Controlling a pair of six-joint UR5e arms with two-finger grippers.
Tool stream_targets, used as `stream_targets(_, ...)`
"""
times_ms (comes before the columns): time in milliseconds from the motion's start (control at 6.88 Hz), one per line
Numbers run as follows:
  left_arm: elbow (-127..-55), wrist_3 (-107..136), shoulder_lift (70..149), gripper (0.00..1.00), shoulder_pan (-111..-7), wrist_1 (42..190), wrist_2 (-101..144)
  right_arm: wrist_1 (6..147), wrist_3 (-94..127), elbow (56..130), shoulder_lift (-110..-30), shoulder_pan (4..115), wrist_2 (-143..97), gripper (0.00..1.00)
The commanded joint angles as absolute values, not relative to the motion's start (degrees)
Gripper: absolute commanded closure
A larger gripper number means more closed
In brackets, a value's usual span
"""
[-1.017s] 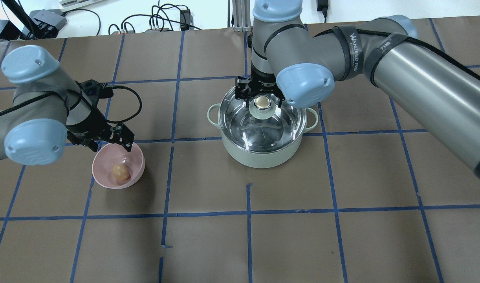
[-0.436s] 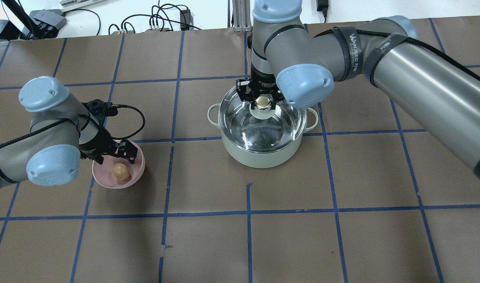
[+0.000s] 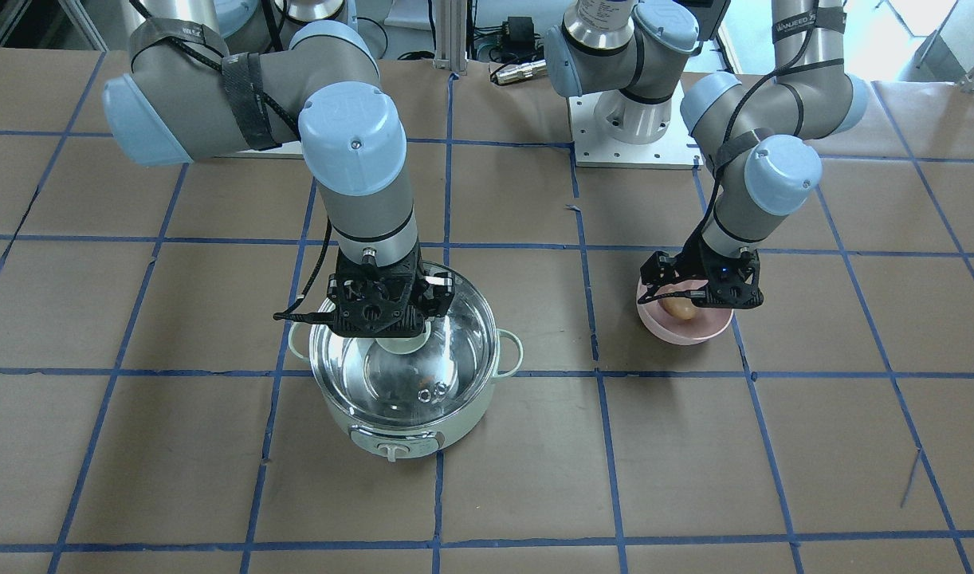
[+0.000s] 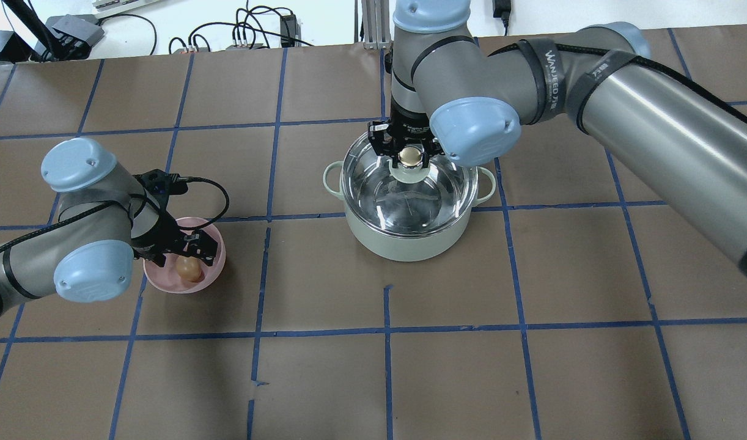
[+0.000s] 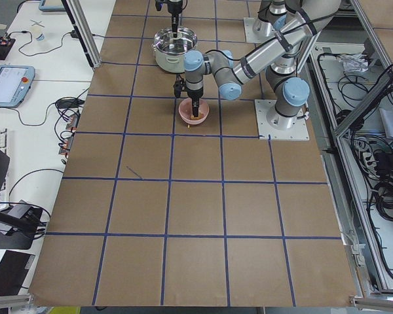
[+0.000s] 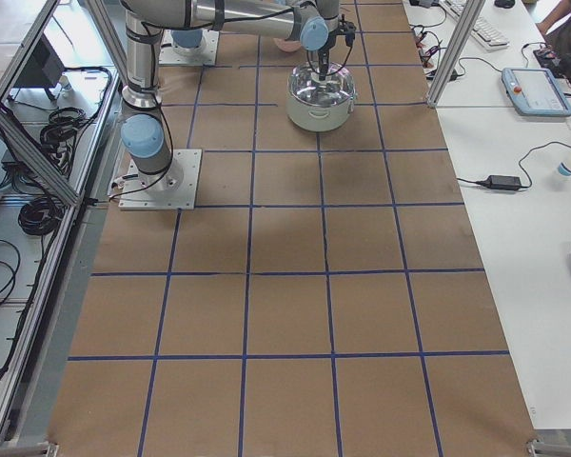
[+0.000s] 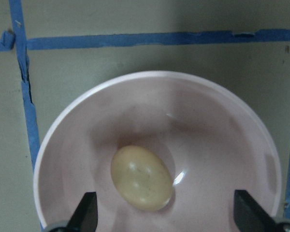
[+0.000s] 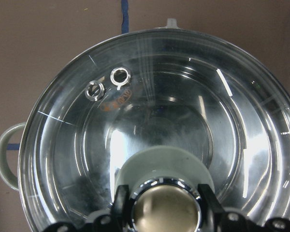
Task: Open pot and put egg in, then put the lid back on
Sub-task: 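Grasp the lid knob with the right gripper while the left gripper lowers over the egg, then lift the glass lid off the pot and set it beside the pot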
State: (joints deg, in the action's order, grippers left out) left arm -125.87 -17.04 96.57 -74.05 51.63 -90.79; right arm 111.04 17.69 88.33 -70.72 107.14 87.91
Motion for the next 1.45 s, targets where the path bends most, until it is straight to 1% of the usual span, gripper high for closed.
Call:
stream_targets(0, -126.04, -16.96, 97.56, 0.0, -74.0, 51.33, -90.88, 110.13, 17.49, 87.89, -71.89, 106.53, 88.07, 0.47)
stream_targets(145, -126.04, -17.05, 97.65, 0.0, -74.0, 51.33, -90.88, 109.87, 16.97, 87.8, -72.68, 106.26, 89.2, 0.48)
stream_targets(291, -126.12, -16.96, 97.73, 0.0, -74.0, 51.42, -90.88, 108.04, 16.27, 87.19, -73.82, 105.13, 89.47, 0.5)
stream_targets(436, -126.12, -16.96, 97.82, 0.0, -74.0, 51.42, -90.88, 103.49, 14.08, 85.71, -76.26, 102.25, 89.47, 0.52)
stream_targets(726, -125.95, -16.96, 98.08, 0.0, -73.66, 51.42, -90.79, 95.22, 4.36, 84.73, -82.85, 92.78, 88.86, 0.51)
stream_targets(872, -125.69, -17.14, 98.87, 0.0, -72.61, 51.24, -90.62, 92.4, -0.91, 85.07, -85.49, 89.07, 89.55, 0.55)
stream_targets(1017, -125.94, -17.14, 99.14, 0.0, -72.25, 50.72, -90.53, 90.2, -4.1, 85.08, -87.17, 86.68, 89.56, 0.63)
stream_targets(1308, -126.12, -17.14, 99.4, 0.01, -72.25, 50.71, -90.44, 87.55, -9.27, 85.25, -87.97, 83.15, 89.73, 0.67)
